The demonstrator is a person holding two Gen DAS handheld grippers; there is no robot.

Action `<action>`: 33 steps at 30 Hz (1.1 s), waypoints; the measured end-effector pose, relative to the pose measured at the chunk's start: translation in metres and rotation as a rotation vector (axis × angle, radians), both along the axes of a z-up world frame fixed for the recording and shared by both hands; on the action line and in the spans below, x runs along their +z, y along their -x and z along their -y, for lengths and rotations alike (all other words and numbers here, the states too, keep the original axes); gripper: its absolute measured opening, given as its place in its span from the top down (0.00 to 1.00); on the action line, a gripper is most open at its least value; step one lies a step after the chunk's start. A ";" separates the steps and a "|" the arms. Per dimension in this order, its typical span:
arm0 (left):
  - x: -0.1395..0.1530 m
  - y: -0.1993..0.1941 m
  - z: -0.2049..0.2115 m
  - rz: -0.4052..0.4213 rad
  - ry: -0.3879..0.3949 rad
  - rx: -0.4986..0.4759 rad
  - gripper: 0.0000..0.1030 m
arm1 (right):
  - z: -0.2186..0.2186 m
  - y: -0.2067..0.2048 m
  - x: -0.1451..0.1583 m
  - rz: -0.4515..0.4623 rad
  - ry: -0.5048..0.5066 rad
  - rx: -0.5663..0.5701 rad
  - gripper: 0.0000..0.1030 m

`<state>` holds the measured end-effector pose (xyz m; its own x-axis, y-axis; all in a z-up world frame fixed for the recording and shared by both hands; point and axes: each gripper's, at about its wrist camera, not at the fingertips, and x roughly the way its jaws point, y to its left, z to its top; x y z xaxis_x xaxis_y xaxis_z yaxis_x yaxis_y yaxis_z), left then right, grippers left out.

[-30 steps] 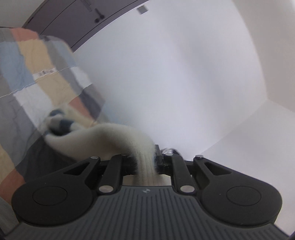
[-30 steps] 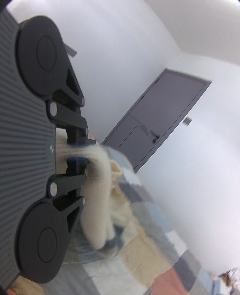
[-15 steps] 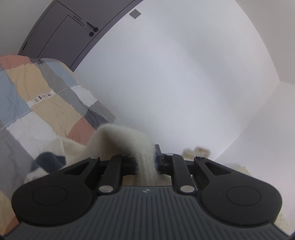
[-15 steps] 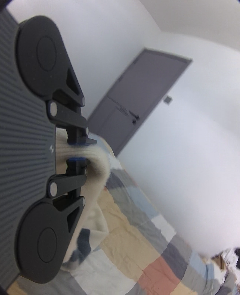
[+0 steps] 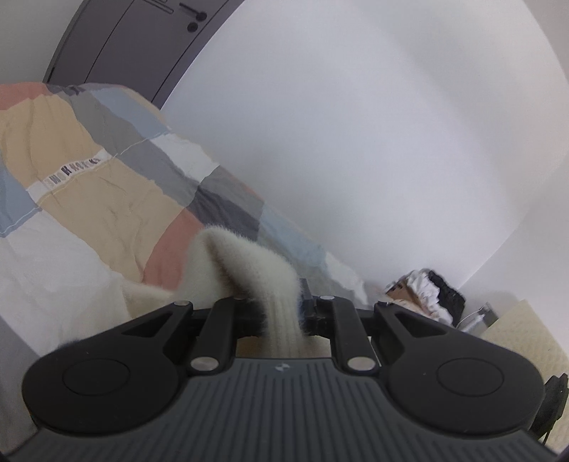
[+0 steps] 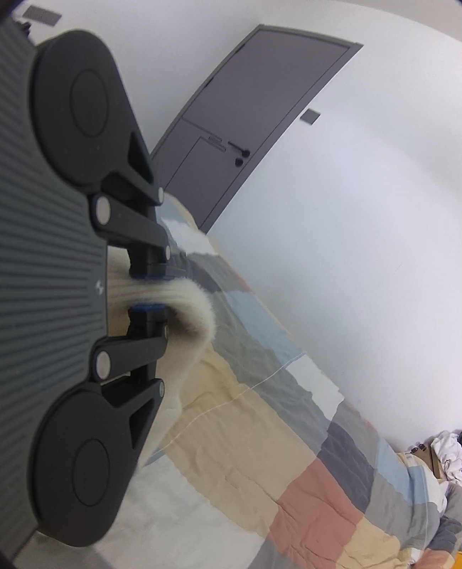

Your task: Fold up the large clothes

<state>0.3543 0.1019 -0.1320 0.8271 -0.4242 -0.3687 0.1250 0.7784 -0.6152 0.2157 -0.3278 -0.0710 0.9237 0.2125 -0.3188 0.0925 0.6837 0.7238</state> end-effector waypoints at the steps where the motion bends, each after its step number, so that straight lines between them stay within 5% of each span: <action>1: -0.010 -0.012 -0.001 -0.024 -0.002 0.004 0.84 | -0.001 -0.009 -0.008 -0.008 0.005 -0.006 0.85; 5: -0.043 -0.057 -0.005 -0.074 0.007 0.001 0.84 | -0.004 -0.046 -0.039 -0.070 -0.029 -0.039 0.85; 17: -0.125 -0.137 -0.005 -0.181 -0.041 -0.005 0.80 | -0.014 -0.138 -0.113 -0.117 0.157 -0.015 0.85; 22: -0.124 -0.134 -0.007 -0.186 -0.018 -0.022 0.78 | -0.011 -0.147 -0.120 -0.129 0.126 -0.006 0.84; 25: -0.115 -0.122 -0.007 -0.183 0.014 -0.048 0.58 | -0.010 -0.143 -0.118 -0.115 0.116 0.007 0.80; 30: -0.090 -0.096 0.001 -0.110 -0.045 -0.059 0.47 | -0.018 -0.125 -0.103 -0.072 0.121 0.057 0.51; 33: -0.081 -0.084 0.009 -0.094 -0.056 -0.091 0.47 | -0.028 -0.110 -0.093 -0.055 0.149 0.095 0.50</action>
<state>0.4380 0.0932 -0.2128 0.7470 -0.4721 -0.4680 0.1401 0.8000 -0.5835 0.3261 -0.2997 -0.1638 0.8820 0.2448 -0.4026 0.0586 0.7908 0.6092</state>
